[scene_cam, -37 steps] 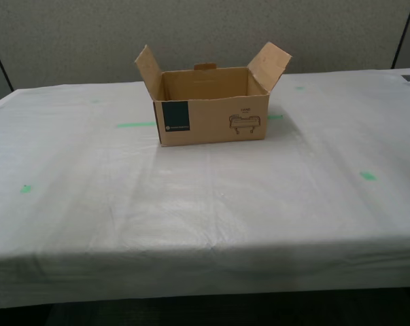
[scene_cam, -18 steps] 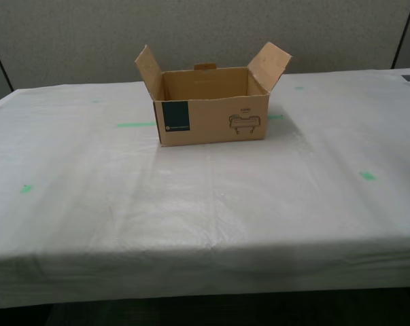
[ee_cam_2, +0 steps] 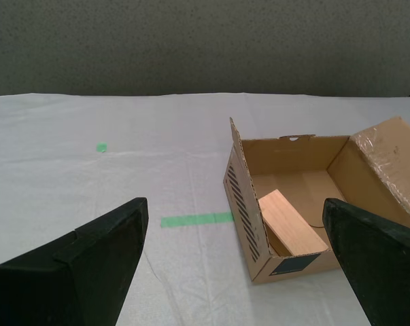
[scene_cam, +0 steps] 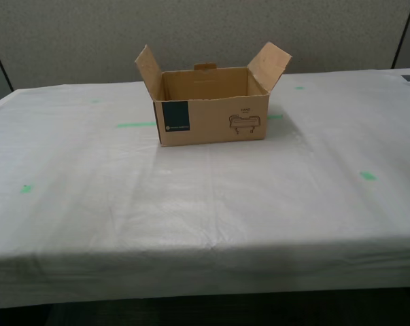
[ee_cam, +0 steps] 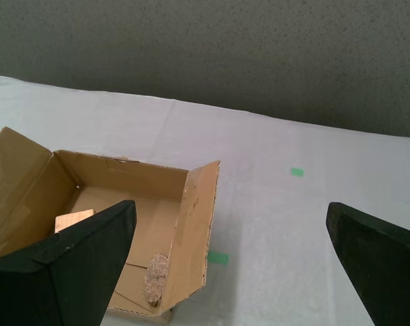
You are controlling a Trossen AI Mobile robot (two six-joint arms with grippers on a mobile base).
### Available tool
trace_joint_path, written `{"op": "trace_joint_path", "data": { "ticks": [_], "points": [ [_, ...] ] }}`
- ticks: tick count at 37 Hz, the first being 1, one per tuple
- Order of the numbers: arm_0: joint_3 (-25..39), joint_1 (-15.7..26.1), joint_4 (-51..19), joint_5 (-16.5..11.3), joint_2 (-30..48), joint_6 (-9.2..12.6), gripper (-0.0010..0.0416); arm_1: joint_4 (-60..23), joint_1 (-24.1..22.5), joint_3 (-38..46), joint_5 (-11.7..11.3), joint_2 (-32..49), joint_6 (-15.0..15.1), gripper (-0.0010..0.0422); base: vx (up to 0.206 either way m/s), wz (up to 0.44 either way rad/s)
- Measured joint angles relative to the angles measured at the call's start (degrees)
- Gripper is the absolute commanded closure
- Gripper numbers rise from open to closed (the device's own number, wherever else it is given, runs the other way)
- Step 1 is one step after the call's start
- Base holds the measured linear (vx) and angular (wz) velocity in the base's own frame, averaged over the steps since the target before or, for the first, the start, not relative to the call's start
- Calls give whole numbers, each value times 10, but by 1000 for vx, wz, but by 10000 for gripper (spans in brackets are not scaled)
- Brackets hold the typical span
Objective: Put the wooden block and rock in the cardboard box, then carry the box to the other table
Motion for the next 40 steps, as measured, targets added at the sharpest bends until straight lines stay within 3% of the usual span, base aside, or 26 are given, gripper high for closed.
{"op": "trace_joint_path", "data": {
  "ticks": [40],
  "points": [
    [0, 1, 0, 0, 0, 0, 16, 0, 0, 0, 0, 0, 0, 62, 0, 0]
  ]
}}
